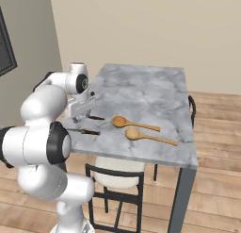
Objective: Pick up the metallic utensils from the counter and place them in the open drawer. Make sure not to pick up any wooden utensils.
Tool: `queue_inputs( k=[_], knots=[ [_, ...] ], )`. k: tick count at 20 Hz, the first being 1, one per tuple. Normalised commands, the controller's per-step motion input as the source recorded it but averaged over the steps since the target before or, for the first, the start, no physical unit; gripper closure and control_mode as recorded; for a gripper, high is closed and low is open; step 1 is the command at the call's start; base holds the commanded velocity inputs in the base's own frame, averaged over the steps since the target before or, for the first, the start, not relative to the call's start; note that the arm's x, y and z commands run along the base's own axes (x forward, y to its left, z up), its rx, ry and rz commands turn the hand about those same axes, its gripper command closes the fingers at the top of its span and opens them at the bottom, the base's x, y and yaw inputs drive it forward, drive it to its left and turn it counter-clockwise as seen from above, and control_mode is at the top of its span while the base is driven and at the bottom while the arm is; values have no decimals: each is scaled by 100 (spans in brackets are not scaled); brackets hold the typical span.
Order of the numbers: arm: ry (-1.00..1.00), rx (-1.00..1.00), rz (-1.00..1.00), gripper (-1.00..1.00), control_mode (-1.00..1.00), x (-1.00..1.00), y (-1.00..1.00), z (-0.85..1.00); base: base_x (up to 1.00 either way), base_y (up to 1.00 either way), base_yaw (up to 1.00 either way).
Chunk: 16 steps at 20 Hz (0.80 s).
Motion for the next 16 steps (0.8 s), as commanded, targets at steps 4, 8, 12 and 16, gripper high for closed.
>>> queue_inputs(
  k=[4, 8, 12, 16],
  knots=[
    [9, 0, 0, -100, -100, 24, 0, -29, 0, 0, 0],
    [0, 0, 3, -100, -100, 9, 0, -31, 0, 0, 0],
    [0, 0, 0, -100, -100, 19, 0, -30, 0, 0, 0],
    [-5, 0, 0, -100, -100, 22, 0, -30, 0, 0, 0]
  ],
)
